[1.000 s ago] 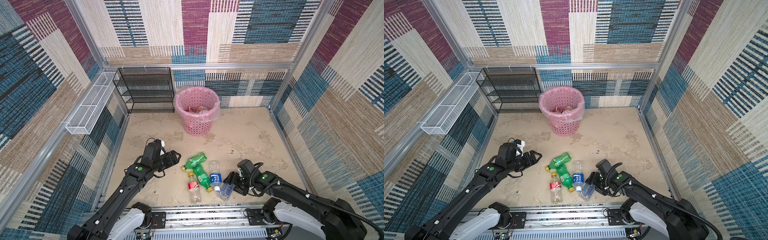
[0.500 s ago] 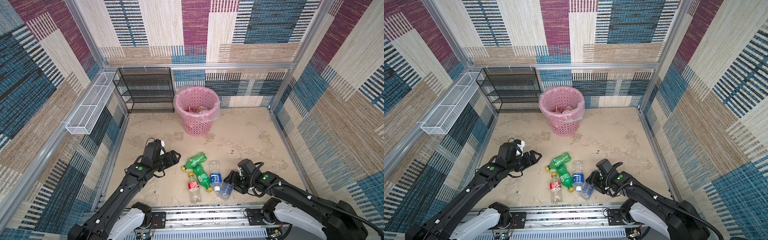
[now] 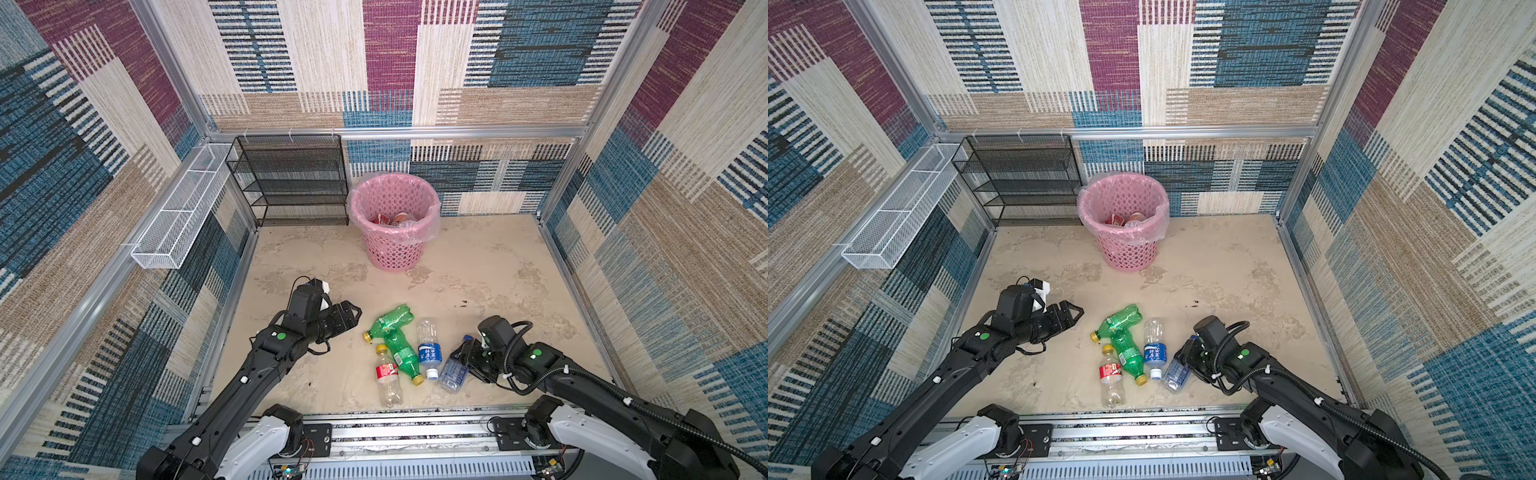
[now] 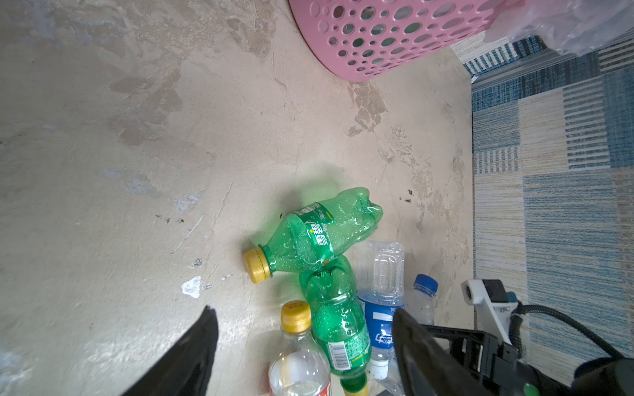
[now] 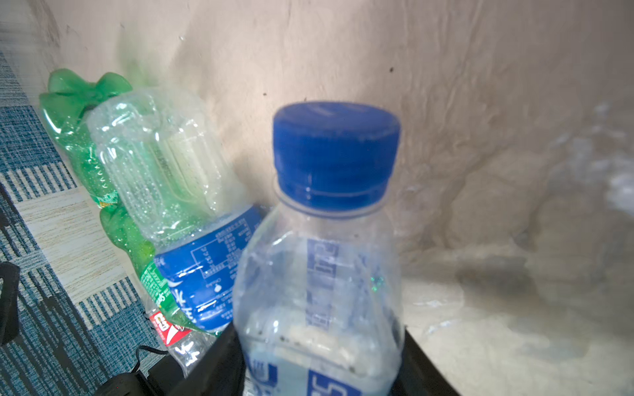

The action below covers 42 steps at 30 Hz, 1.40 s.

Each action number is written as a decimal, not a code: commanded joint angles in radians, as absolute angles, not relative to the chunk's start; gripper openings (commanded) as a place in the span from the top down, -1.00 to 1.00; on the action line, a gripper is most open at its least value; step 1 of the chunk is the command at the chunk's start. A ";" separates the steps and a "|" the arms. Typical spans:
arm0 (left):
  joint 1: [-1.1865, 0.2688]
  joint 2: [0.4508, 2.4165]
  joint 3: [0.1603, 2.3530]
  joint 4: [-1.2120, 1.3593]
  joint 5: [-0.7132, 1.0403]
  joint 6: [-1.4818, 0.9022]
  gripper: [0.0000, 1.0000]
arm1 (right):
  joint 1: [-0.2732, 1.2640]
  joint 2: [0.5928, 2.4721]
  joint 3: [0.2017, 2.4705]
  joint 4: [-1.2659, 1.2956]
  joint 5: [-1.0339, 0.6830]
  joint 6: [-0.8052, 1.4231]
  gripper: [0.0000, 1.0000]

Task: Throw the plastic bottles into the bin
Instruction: 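Lift the blue-cap water bottle with the right gripper and drop it into the pink bin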

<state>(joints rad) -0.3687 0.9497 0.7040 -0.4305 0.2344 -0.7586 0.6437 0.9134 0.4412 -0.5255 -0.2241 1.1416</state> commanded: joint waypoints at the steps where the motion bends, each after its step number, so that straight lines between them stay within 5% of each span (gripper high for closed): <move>1: -0.367 0.951 0.712 -0.442 0.223 -0.749 -0.61 | 0.643 0.903 0.461 -0.542 -0.197 1.129 -0.14; 18: -0.367 0.953 0.733 -0.458 0.216 -0.749 -0.61 | 0.509 0.887 0.582 -0.586 -0.179 0.992 -0.13; 26: -0.367 0.939 0.747 -0.473 0.206 -0.749 -0.61 | 0.426 1.029 0.829 -0.513 -0.214 0.847 -0.13; 30: -0.366 0.923 0.752 -0.474 0.203 -0.760 -0.61 | 0.417 1.236 1.202 -0.426 -0.226 0.762 -0.13; 34: -0.365 0.921 0.794 -0.495 0.203 -0.766 -0.61 | 0.419 1.562 1.847 -0.409 -0.234 0.717 -0.27; 38: -0.363 0.905 0.856 -0.557 0.188 -0.737 -0.61 | 0.409 1.905 2.492 -0.670 -0.209 0.680 -0.66; 42: -0.362 0.871 0.865 -0.589 0.154 -0.723 -0.62 | 0.409 2.141 2.973 -0.965 -0.197 0.665 -0.79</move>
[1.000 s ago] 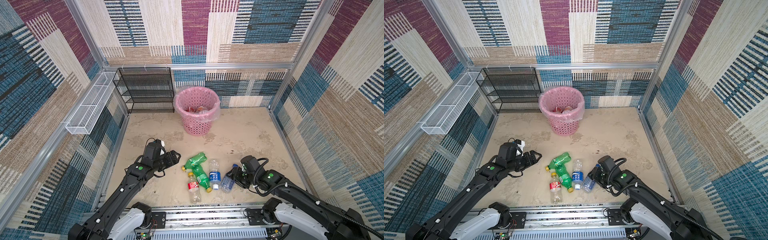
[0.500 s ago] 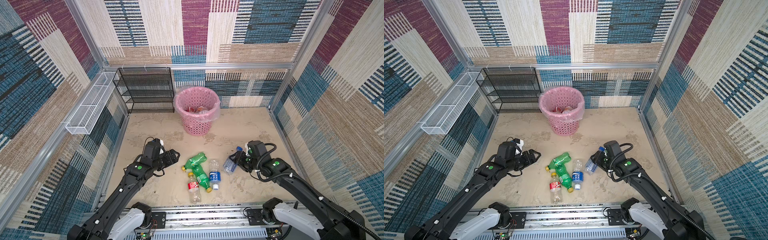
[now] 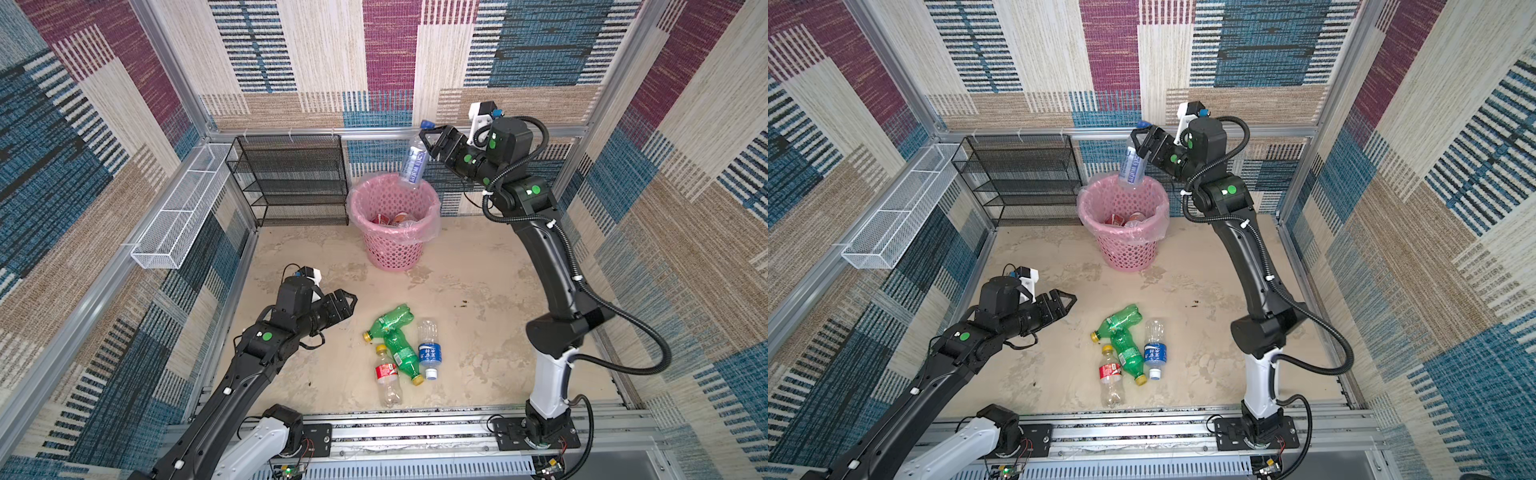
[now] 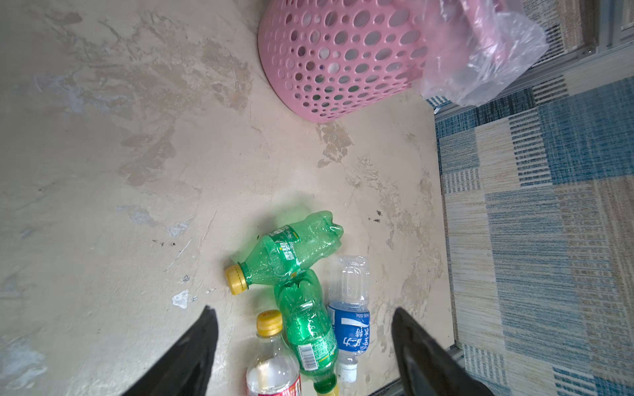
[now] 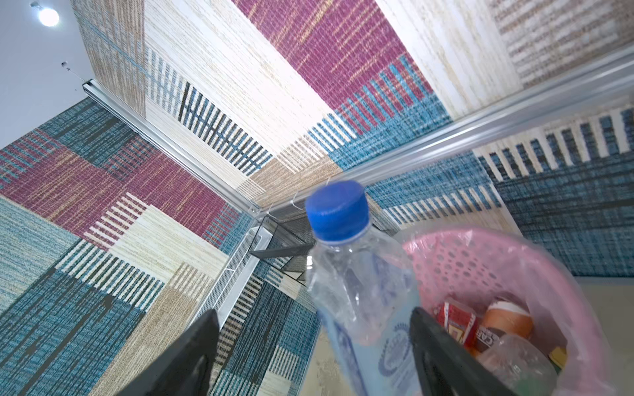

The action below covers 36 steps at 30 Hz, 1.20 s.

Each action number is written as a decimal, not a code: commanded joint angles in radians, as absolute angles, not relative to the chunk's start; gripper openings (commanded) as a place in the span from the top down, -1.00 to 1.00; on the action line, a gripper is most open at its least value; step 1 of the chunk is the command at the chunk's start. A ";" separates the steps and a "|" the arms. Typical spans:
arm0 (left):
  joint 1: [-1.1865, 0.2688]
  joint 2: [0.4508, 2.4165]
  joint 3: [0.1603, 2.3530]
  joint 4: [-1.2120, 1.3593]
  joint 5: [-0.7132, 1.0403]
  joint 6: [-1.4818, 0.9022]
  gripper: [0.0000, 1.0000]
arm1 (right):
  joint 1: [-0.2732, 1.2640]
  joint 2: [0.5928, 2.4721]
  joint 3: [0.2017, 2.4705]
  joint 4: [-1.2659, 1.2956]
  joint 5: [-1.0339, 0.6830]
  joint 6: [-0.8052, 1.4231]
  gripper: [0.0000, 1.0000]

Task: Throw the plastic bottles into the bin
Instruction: 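Lift the blue-cap water bottle with the right gripper and drop it into the pink bin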

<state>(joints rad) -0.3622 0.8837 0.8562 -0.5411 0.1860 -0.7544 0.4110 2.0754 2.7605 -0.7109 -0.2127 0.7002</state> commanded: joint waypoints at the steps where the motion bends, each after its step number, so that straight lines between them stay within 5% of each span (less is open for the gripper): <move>1: -0.360 0.866 0.859 -0.586 0.150 -0.725 -0.62 | 0.412 2.101 2.901 -0.957 -0.190 0.651 -0.82; 5: -0.356 0.871 0.835 -0.567 0.167 -0.734 -0.62 | 0.440 1.943 2.636 -0.899 -0.120 0.590 -0.83; 10: -0.354 0.885 0.792 -0.530 0.179 -0.745 -0.62 | 0.432 1.558 1.876 -0.539 -0.102 0.620 -0.76; 16: -0.353 0.911 0.766 -0.511 0.195 -0.748 -0.62 | 0.418 1.413 1.465 -0.485 -0.135 0.653 -0.75; 25: -0.353 0.939 0.735 -0.484 0.211 -0.762 -0.61 | 0.419 1.295 1.013 -0.353 -0.239 0.733 -0.70; 36: -0.357 0.971 0.703 -0.475 0.266 -0.819 -0.59 | 0.434 1.239 0.775 -0.256 -0.311 0.773 -0.67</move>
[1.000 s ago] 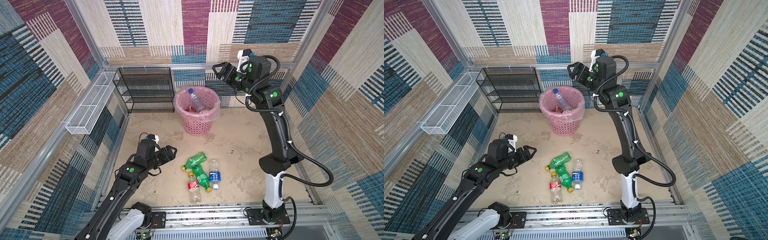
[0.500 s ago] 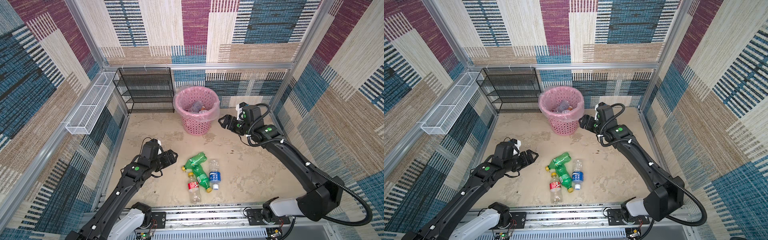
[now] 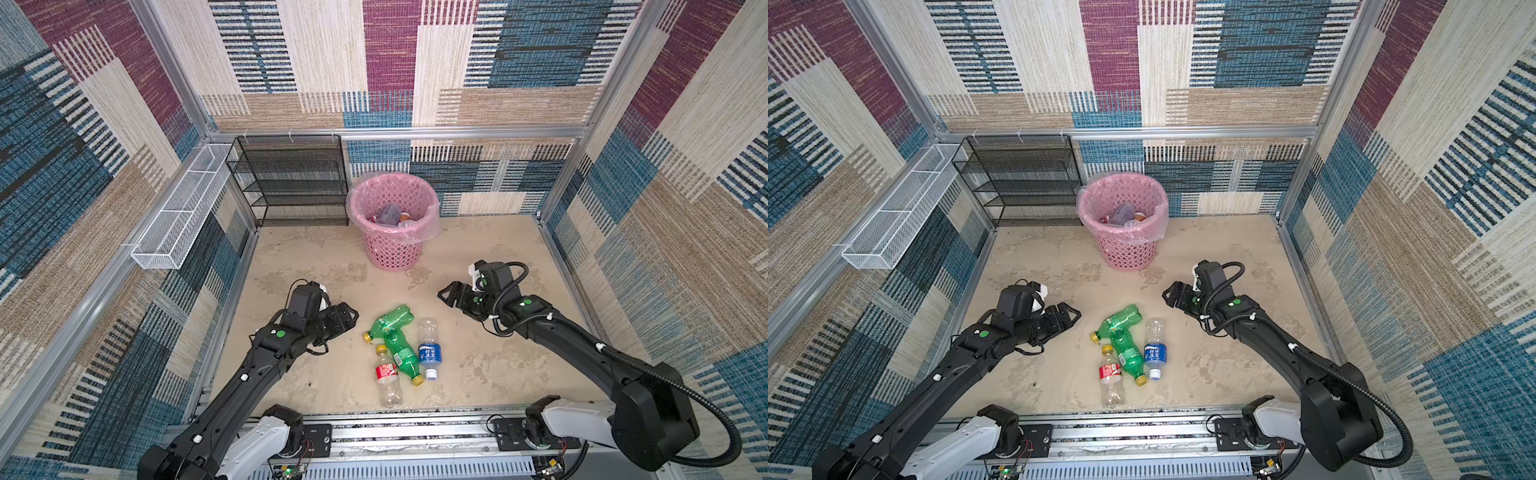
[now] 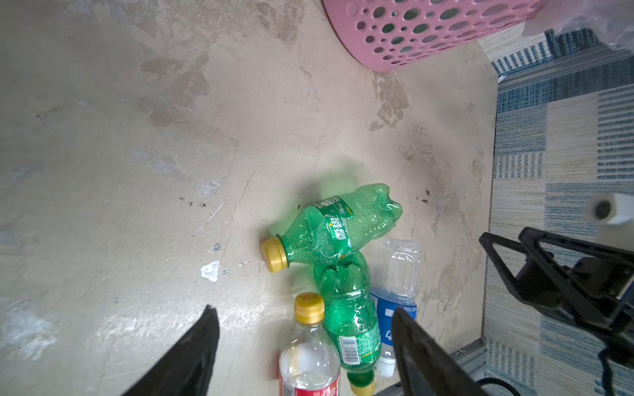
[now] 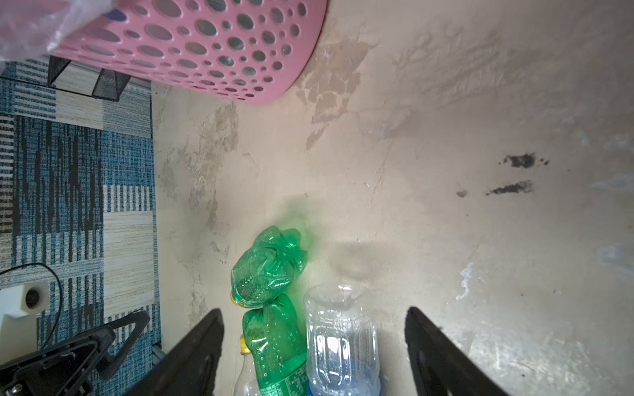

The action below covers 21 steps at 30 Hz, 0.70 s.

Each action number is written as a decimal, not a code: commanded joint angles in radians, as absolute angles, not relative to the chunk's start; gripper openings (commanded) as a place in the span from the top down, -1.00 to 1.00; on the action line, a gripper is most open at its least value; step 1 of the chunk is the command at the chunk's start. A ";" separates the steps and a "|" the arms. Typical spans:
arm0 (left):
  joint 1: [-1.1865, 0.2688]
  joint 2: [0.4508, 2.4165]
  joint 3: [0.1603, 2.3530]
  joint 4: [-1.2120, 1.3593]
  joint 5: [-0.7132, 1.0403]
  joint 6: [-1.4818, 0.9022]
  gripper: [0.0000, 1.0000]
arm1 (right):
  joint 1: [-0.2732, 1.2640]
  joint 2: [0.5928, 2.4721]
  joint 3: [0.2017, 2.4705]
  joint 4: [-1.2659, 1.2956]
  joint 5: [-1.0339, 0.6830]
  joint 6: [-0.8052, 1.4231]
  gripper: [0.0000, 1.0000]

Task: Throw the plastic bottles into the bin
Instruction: 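Lift the blue-cap water bottle with the right gripper and drop it into the pink bin, then move the left gripper toward the red-label bottle while the right gripper returns over the bottles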

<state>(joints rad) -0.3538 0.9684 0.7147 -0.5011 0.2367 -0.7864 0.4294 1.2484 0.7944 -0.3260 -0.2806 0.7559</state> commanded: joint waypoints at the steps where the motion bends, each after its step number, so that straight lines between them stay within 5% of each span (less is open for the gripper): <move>1: -0.361 0.968 0.696 -0.476 0.269 -0.827 -0.58 | 0.437 1.234 0.761 -0.251 -0.312 0.776 -0.67; 21: -0.584 1.000 0.647 -0.497 0.176 -0.951 -0.56 | 0.442 1.140 0.626 -0.186 -0.326 0.791 -0.68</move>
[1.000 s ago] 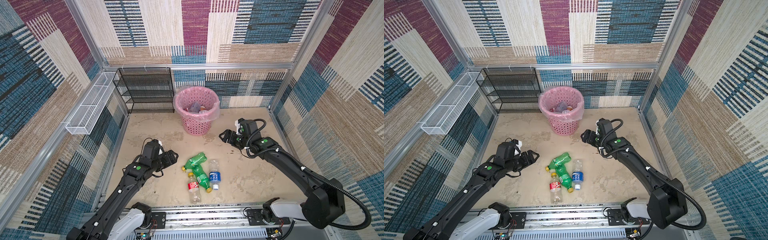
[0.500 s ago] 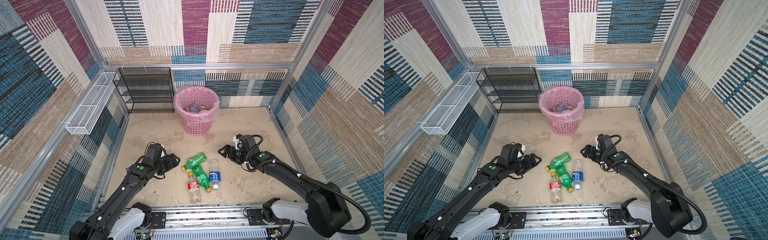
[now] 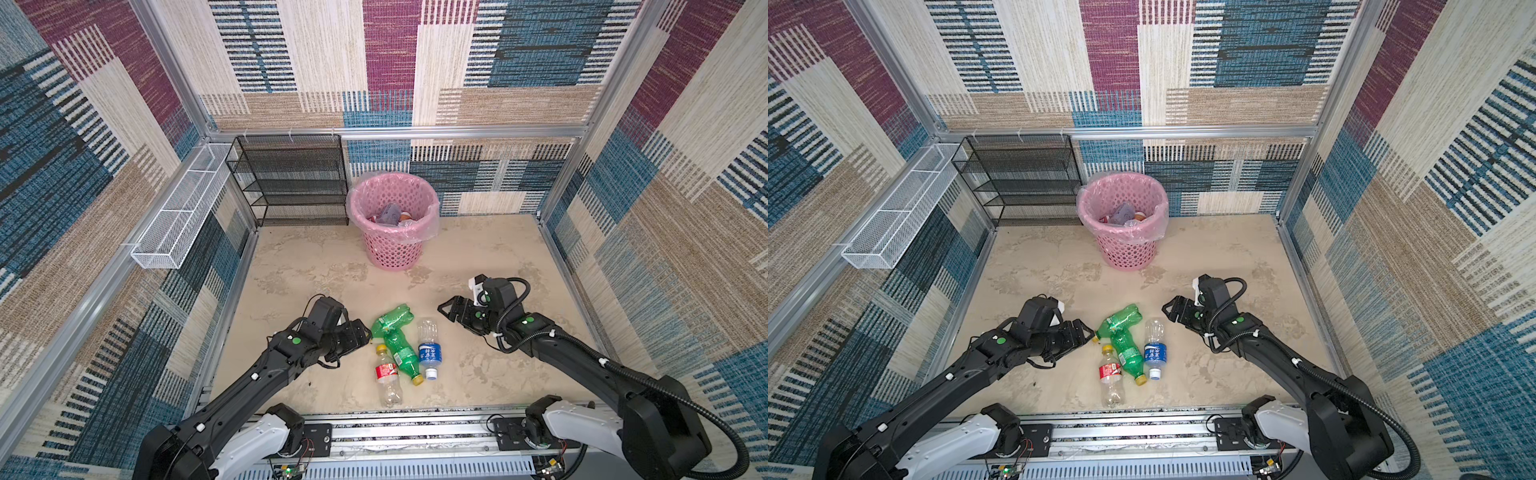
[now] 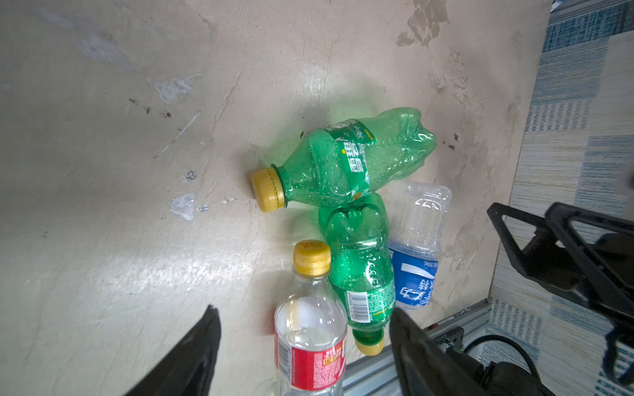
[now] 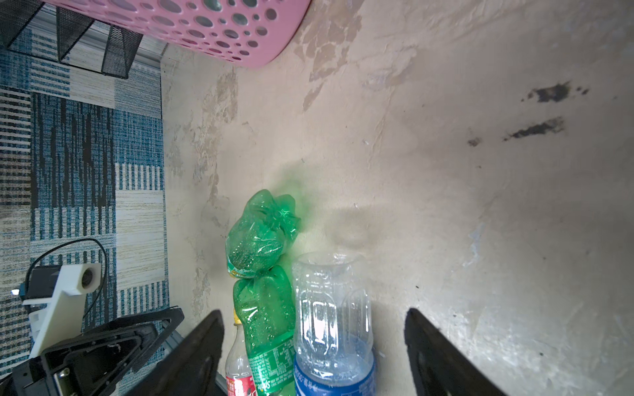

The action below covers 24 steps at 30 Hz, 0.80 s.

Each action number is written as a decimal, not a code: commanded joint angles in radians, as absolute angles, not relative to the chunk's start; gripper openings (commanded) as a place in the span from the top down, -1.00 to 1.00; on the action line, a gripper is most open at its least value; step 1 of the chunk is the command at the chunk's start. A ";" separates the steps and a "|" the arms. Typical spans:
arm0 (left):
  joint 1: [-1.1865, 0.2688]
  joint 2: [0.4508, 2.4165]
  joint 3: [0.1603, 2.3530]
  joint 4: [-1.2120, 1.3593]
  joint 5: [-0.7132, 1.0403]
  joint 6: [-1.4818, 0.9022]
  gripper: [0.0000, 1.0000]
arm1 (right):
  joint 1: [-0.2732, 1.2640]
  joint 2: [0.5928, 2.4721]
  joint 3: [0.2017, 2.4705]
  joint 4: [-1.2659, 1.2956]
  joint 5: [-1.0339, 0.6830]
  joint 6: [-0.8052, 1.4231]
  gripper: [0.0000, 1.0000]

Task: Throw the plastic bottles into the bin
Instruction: 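Move the left gripper toward the red-label bottle while the right gripper returns over the bottles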

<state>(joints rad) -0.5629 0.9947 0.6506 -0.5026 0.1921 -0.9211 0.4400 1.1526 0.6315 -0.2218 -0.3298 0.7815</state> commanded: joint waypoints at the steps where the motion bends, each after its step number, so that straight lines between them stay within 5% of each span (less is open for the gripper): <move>1: -0.599 0.999 0.646 -0.501 0.170 -0.958 -0.56 | 0.442 1.136 0.622 -0.187 -0.326 0.791 -0.68; 24: -0.893 1.039 0.551 -0.422 0.126 -1.165 -0.66 | 0.442 1.137 0.614 -0.183 -0.321 0.795 -0.68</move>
